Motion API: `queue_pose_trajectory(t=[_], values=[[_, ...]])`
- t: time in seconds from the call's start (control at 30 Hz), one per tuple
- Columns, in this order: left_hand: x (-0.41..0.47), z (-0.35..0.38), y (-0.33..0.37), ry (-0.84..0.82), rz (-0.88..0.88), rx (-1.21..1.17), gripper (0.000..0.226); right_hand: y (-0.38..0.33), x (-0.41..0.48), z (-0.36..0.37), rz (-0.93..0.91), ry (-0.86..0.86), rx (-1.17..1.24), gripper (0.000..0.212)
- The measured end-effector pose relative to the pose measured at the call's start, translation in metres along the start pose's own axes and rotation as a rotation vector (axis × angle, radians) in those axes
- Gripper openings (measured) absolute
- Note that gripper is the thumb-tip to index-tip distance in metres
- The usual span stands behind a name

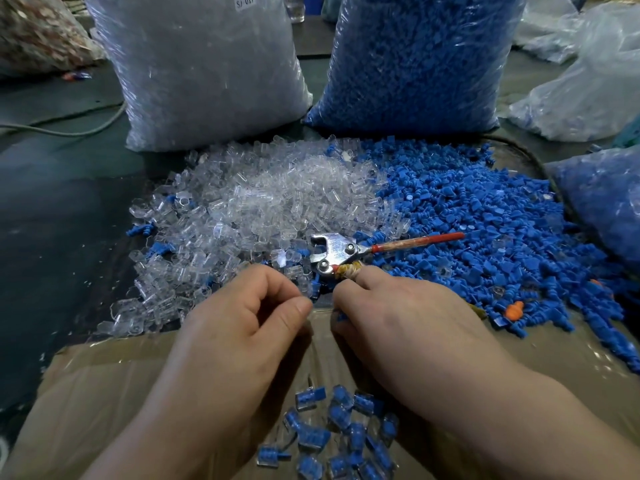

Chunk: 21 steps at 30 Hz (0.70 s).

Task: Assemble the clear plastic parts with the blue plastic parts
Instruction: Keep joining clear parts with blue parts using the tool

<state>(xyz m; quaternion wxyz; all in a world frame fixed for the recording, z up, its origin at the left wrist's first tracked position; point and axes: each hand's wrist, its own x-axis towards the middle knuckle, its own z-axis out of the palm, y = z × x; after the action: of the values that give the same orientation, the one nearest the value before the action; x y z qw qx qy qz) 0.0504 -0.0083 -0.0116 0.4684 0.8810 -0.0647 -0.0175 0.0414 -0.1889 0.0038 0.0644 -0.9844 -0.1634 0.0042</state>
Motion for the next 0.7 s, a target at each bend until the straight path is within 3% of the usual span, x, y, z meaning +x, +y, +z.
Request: queue_pose_trajectory(t=[0.13,0.27,0.4,0.53,0.6,0.7], values=[[0.002,0.001,0.000,0.038,-0.007,-0.081,0.023,-0.001,0.001,-0.001,-0.043,0.000,0.035,0.021],[0.004,0.002,-0.001,0.064,-0.058,-0.264,0.008,0.006,0.000,-0.004,0.006,0.101,0.235,0.007],[0.004,0.001,-0.001,0.033,-0.097,-0.399,0.028,0.012,-0.003,-0.006,0.148,0.234,0.541,0.019],[0.003,0.005,-0.001,-0.050,-0.133,-0.477,0.034,0.008,-0.005,-0.004,0.157,0.231,0.769,0.010],[0.003,0.007,-0.003,-0.053,-0.146,-0.528,0.029,0.006,-0.005,-0.004,0.095,0.259,0.774,0.007],[0.004,0.008,-0.004,-0.041,-0.137,-0.547,0.002,0.001,-0.004,-0.003,-0.015,0.267,0.645,0.014]])
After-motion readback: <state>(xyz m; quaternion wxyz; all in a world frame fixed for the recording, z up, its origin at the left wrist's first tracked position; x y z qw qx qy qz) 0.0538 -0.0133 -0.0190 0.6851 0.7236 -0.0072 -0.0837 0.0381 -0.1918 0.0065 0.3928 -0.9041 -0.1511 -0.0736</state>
